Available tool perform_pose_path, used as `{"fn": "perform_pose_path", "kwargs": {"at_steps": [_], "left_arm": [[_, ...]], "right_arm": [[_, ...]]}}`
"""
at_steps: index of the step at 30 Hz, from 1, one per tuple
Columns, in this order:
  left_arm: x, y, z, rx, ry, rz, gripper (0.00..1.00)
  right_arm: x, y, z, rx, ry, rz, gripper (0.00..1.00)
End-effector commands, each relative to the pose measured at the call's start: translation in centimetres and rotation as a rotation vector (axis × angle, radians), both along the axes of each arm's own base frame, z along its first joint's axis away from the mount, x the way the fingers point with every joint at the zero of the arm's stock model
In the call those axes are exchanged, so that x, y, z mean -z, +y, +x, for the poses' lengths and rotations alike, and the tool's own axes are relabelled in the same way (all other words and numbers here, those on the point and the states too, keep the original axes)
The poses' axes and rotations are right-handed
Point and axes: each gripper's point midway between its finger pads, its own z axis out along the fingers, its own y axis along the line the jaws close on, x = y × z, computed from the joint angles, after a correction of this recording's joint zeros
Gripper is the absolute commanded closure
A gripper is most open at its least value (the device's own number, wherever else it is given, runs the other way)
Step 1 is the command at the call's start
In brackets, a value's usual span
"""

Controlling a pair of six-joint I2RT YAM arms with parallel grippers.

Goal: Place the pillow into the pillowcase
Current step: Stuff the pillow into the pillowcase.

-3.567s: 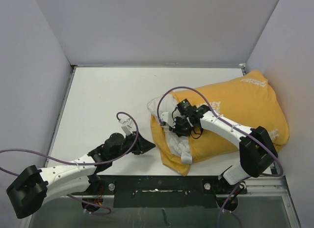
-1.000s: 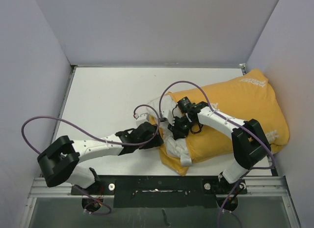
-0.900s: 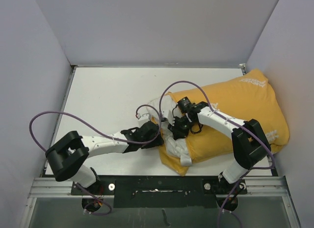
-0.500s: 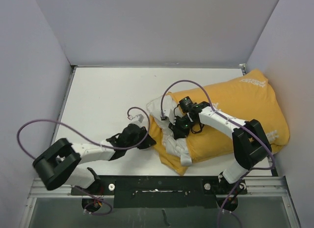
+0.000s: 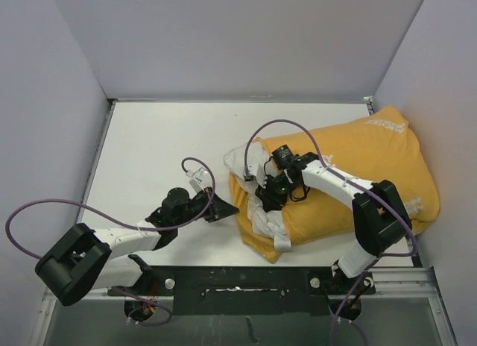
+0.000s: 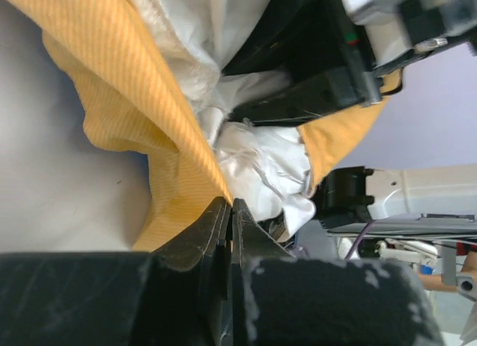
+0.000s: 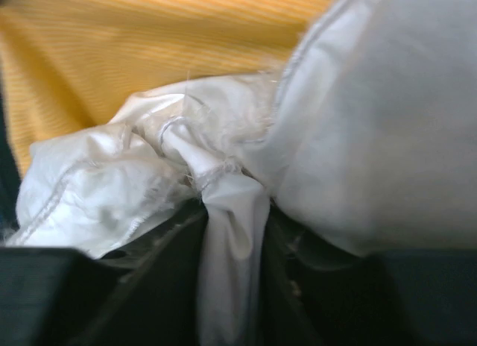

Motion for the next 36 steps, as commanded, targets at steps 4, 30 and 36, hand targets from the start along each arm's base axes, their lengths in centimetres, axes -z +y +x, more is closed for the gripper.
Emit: {"fn": "perform_pose_path", "kwargs": {"at_steps": [4, 30, 36], "left_arm": [[0.1, 1.4, -1.4, 0.096, -0.114, 0.168, 0.91], [-14.0, -6.3, 10.8, 0.816, -1.758, 0.512, 0.03], [-9.6, -12.1, 10.1, 1.061, -1.825, 0.552, 0.02]], "right_arm": [[-0.6, -1.5, -2.6, -0.137, 0.028, 0.071, 0.55], [-19.5, -16.4, 1.0, 0.349, -0.535, 0.079, 0.01], [-13.7, -21.3, 2.0, 0.455, -0.456, -0.142, 0.05]]}}
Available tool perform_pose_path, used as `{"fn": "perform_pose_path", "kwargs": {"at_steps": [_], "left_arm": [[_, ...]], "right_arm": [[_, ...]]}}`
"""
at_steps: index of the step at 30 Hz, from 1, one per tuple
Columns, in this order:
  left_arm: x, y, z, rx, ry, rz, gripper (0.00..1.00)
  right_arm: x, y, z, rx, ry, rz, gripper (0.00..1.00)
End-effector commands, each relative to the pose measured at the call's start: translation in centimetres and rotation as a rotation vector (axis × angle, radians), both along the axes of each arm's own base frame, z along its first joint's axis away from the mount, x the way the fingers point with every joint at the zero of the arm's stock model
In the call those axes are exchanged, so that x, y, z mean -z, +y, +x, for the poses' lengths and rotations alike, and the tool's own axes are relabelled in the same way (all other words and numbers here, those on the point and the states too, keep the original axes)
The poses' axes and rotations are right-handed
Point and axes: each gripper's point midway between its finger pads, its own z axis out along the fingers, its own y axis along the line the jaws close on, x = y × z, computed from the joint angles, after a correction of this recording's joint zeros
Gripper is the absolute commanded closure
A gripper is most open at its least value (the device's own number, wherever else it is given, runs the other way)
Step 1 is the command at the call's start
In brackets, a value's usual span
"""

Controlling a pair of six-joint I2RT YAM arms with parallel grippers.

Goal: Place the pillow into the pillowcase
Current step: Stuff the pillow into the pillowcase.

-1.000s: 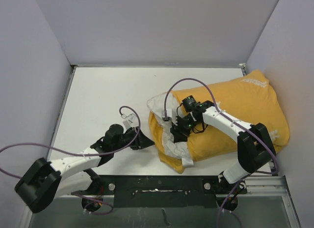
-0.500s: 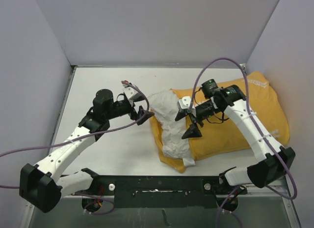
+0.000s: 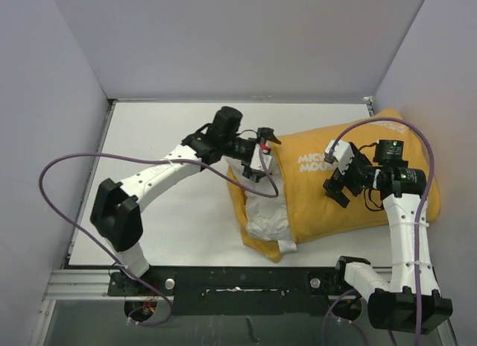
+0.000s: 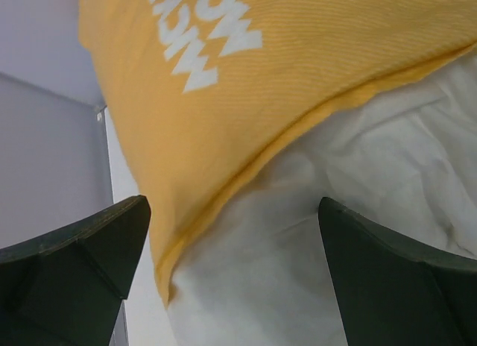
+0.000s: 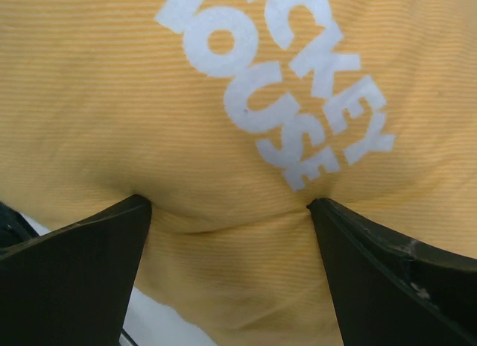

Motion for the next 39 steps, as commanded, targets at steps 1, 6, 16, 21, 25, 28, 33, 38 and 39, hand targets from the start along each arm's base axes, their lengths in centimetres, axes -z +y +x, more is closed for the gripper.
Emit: {"fn": "perform_pose_path", "kwargs": {"at_steps": [1, 6, 16, 21, 25, 28, 33, 38, 39], "left_arm": [[3.8, -3.2, -0.5, 0.146, -0.112, 0.174, 0.04], [8.6, -3.7, 1.6, 0.036, -0.022, 0.292, 0.85], [3.4, 5.5, -8.6, -0.262, 0.172, 0.025, 1.0], [1.0, 9.2, -18.7, -0.326, 0.362, -0.112, 1.0], [2.0, 8.3, -21.0, -0.477, 0.515, -0.198, 1.0], [6.0, 7.4, -17.7, -0.738, 0.518, -0.134, 1.0], [10.0, 7.2, -10.6, -0.982, 0.628, -0.068, 1.0], [9.2, 8.4, -5.6, -1.041, 0.668, -0.181, 1.0], [8.7, 8.4, -5.3, -1.025, 0.661, -0.194, 1.0]], "right_arm": [[3.8, -3.8, 2.2, 0.144, 0.068, -0.137, 0.13], [3.7, -1.6, 4.8, 0.107, 0.067, -0.073, 0.79], [0.0, 13.1, 9.6, -0.239, 0.025, -0.025, 1.0], [-2.3, 22.3, 11.8, -0.458, -0.017, 0.064, 1.0], [-4.2, 29.9, 13.9, -0.535, -0.007, 0.152, 0.92], [-6.1, 32.1, 13.1, -0.581, 0.015, 0.182, 0.65], [-9.5, 26.4, 12.1, -0.528, -0.035, 0.24, 0.18], [-10.8, 16.2, 11.7, -0.308, -0.092, 0.379, 0.0], [-10.6, 14.5, 11.4, -0.269, -0.102, 0.407, 0.01]]}}
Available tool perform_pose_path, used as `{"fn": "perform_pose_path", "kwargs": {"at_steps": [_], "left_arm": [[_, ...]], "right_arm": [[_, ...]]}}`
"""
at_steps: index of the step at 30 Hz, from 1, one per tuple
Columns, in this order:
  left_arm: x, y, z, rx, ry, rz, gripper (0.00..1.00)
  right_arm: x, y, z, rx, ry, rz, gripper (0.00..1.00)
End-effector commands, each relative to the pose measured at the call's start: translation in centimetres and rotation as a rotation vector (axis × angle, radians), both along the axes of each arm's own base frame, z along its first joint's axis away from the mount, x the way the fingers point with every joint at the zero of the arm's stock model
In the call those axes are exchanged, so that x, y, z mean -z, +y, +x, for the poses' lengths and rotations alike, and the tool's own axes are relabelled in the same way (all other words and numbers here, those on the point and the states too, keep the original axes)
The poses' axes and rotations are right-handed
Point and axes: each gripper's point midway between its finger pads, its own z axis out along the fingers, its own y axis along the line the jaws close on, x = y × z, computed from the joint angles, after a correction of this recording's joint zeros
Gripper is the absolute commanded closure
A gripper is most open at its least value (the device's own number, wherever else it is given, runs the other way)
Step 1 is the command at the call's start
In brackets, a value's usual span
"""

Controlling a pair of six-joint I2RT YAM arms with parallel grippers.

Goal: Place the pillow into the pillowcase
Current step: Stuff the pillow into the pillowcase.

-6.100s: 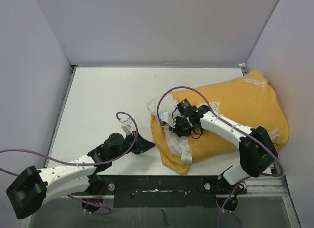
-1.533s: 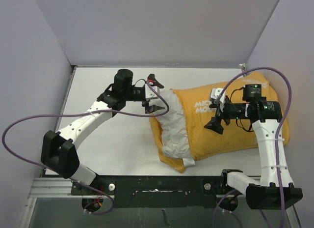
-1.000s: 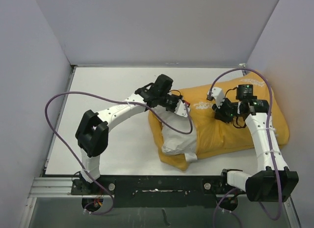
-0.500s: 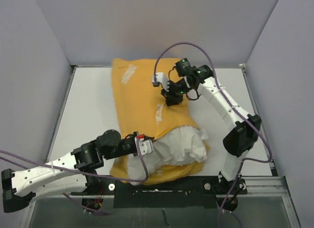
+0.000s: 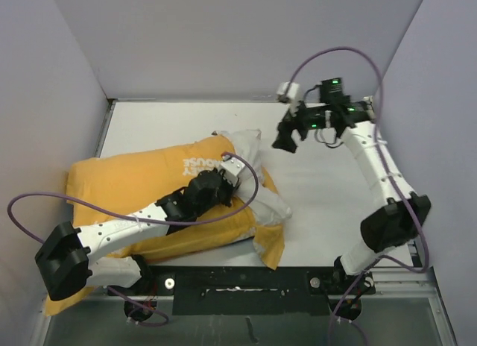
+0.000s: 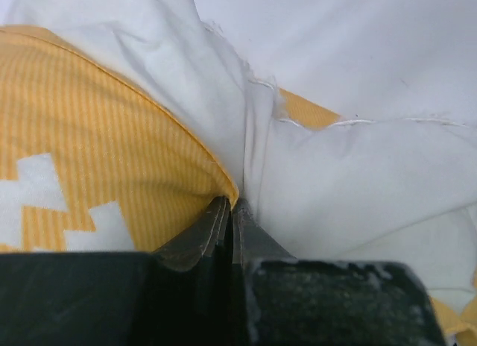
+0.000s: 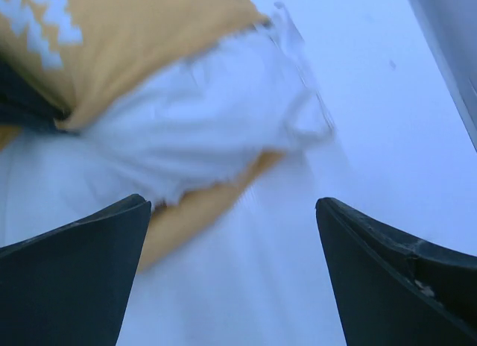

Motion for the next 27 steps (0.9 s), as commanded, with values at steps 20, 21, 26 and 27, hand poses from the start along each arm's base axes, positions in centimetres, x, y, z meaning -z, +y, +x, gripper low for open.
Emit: {"fn": "perform_pose_path", "kwargs": {"at_steps": [20, 21, 26, 27], "left_arm": [[-13.6, -9.4, 7.6, 0.622, -0.187, -0.205, 1.0], [-14.4, -10.1, 7.5, 0.653, -0.185, -0.222, 1.0], [-14.6, -10.5, 7.1, 0.638, -0.122, -0.261, 1.0], [-14.0, -10.0, 6.8, 0.615, -0.097, -0.261, 1.0]], "right_arm": [[9.8, -0.7, -8.3, 0.189, 0.501, 0.54, 0.59], [10.0, 0.0, -8.1, 0.196, 0.511, 0.55, 0.64], [11.9, 3.2, -5.5, 0.232, 0.642, 0.575, 0.82], [12.8, 3.6, -5.3, 0.238, 0.676, 0.55, 0.83]]}}
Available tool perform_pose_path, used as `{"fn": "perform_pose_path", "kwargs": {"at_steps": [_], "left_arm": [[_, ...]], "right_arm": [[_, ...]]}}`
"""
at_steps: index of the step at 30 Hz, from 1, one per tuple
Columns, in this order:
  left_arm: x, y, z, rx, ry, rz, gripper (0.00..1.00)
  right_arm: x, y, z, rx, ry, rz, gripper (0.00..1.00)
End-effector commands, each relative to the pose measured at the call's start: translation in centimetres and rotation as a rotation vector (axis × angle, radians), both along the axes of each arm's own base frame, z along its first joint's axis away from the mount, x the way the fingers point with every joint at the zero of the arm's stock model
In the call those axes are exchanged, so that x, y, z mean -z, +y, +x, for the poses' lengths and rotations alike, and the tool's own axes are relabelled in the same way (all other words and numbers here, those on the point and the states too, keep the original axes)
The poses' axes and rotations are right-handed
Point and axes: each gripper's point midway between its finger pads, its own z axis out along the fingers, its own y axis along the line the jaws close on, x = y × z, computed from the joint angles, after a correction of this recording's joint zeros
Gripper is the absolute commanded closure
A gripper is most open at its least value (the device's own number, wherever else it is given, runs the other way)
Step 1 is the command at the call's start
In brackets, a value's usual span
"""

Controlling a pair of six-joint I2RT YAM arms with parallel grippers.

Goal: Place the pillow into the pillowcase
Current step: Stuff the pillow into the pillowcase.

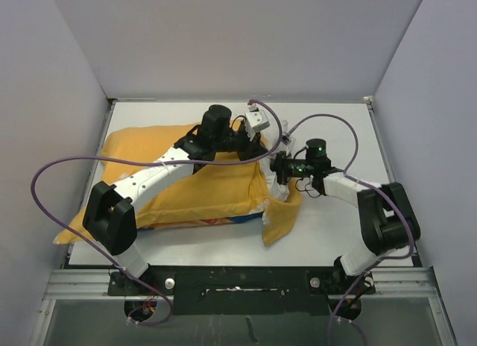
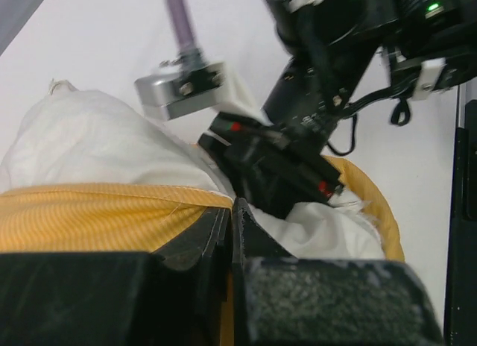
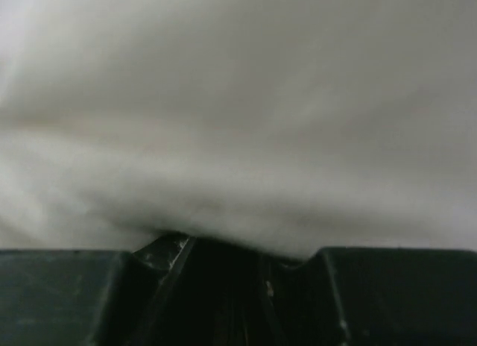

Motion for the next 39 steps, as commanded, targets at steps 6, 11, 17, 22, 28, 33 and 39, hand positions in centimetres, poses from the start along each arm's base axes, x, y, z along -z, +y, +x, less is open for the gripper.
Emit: {"fn": "perform_pose_path", "kwargs": {"at_steps": [6, 11, 17, 22, 28, 33, 39], "left_arm": [[-1.8, 4.7, -4.9, -0.161, 0.009, -0.079, 0.41], [-8.4, 9.9, -8.0, -0.296, -0.044, -0.096, 0.33], [-12.6, 7.0, -10.6, -0.255, 0.014, -0.014, 0.42], [-8.7, 2.1, -9.4, -0.251, 0.0, 0.241, 0.39], [-2.9, -2.5, -4.6, -0.21, -0.196, 0.594, 0.23], [2.8, -4.3, 1.0, -0.201, -0.363, 0.844, 0.15], [9.7, 2.1, 5.9, -0.341, -0.331, 1.138, 0.16]], "right_arm": [[1.6, 4.1, -1.4, -0.162, 0.036, -0.003, 0.72], [-2.2, 2.4, -2.4, -0.254, -0.18, -0.065, 0.48], [-7.7, -5.2, -0.5, -0.146, -0.412, -0.102, 0.19], [-7.6, -10.0, 2.9, 0.12, -0.35, -0.123, 0.13], [-3.1, -14.1, 5.9, 0.39, -0.079, -0.13, 0.15], [-2.1, -15.5, 6.5, 0.468, -0.026, -0.123, 0.15], [-1.4, -16.7, 6.6, 0.498, 0.007, -0.104, 0.16]]}}
